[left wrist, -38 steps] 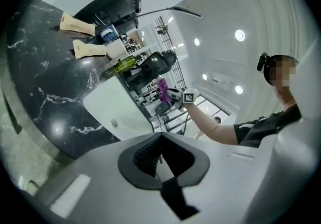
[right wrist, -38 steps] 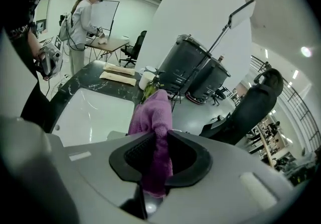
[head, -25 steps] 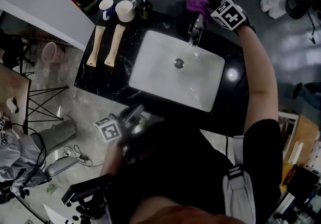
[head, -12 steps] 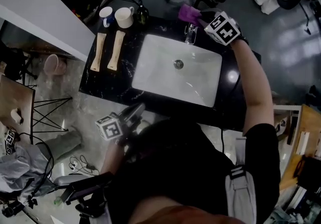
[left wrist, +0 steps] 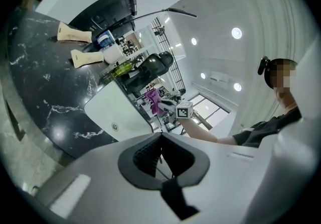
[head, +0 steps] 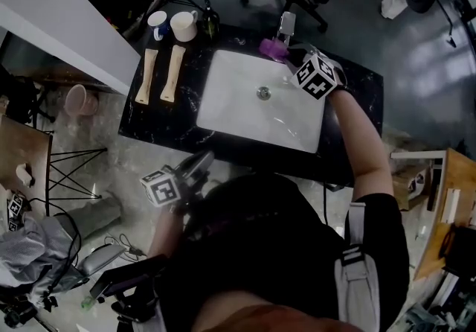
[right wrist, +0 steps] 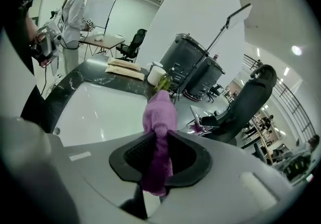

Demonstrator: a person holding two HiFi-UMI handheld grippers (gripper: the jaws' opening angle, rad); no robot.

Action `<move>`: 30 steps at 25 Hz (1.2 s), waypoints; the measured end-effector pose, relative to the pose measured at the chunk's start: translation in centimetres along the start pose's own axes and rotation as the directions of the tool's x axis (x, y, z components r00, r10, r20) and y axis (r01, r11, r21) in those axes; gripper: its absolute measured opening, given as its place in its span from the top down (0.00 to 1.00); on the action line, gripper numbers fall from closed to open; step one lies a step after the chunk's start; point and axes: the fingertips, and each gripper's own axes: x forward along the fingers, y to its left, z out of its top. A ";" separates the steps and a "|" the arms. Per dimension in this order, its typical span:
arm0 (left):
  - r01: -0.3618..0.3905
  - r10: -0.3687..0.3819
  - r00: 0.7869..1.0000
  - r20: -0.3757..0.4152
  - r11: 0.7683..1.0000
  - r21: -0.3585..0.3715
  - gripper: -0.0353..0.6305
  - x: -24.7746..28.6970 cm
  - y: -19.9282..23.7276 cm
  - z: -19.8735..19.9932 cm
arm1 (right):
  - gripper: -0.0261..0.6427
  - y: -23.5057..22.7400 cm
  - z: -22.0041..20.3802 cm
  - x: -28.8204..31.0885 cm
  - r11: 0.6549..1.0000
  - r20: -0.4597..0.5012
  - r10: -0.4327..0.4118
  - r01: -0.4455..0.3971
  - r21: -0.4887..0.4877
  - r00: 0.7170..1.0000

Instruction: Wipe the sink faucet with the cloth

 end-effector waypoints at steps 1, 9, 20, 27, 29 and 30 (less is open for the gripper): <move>-0.005 0.005 1.000 0.004 1.000 0.000 0.95 -0.1 0.0 0.0 | 0.84 -0.2 -0.3 0.4 1.000 -0.005 -0.004 0.004 0.010 1.000; -0.056 0.056 0.998 0.027 0.998 -0.016 0.95 -0.4 0.0 -0.2 | 0.84 -4.6 -1.7 3.0 0.991 -0.028 -0.085 0.087 0.101 0.996; -0.076 0.076 0.997 0.031 0.997 -0.003 0.95 -0.2 0.3 -0.4 | 0.84 -6.8 -2.4 4.3 0.980 -0.028 -0.098 0.101 0.170 0.995; -0.048 0.048 0.999 0.026 0.999 0.023 0.95 -0.2 -0.4 -0.2 | 0.84 -5.0 -2.0 3.2 0.976 -0.029 -0.082 0.086 0.202 0.996; -0.040 0.039 0.999 0.027 0.999 0.024 0.95 -0.3 -0.6 -0.1 | 0.84 -3.7 -1.8 2.4 0.981 -0.019 -0.074 0.076 0.176 0.997; -0.040 0.039 0.999 0.023 0.999 0.022 0.95 -0.3 -0.6 -0.1 | 0.84 -3.0 -1.7 2.0 0.984 -0.014 -0.071 0.072 0.161 0.997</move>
